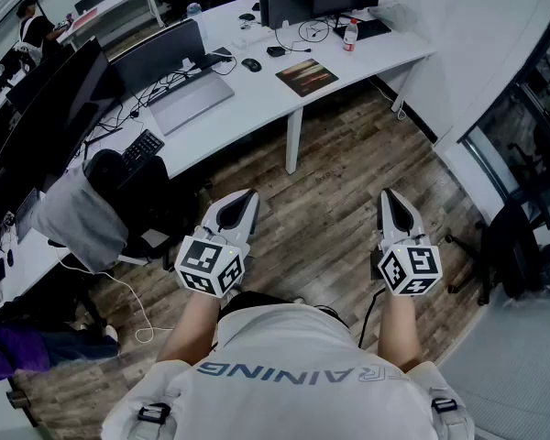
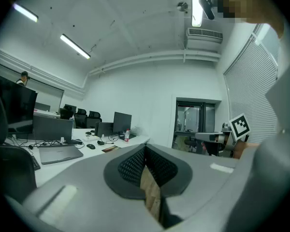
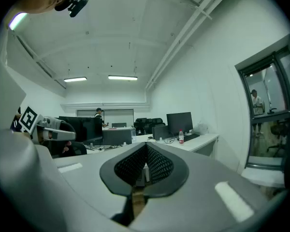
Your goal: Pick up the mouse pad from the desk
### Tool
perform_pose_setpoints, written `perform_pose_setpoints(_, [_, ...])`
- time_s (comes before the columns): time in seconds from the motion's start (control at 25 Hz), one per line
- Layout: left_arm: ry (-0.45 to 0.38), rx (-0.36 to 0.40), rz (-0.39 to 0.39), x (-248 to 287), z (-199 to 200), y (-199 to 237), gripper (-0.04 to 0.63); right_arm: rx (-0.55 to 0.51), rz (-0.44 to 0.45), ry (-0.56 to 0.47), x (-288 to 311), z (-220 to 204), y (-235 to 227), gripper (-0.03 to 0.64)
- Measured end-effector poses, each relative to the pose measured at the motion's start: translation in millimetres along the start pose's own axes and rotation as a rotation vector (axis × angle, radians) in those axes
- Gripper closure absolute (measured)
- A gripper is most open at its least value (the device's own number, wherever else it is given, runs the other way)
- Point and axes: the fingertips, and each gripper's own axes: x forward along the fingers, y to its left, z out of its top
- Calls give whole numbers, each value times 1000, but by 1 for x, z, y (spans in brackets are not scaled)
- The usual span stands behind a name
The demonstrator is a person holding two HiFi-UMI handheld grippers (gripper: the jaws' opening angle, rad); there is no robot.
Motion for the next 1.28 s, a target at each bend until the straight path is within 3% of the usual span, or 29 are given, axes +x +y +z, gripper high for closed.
perform_pose_setpoints(0.8, [24,0,-29,1,-10,-23,595,3,-24,19,-22,-11,-11,604])
perform_pose_setpoints(1.28, [41,22,-20,4,-12,-34,595,77,-16,-5,-29,-18,-30,604])
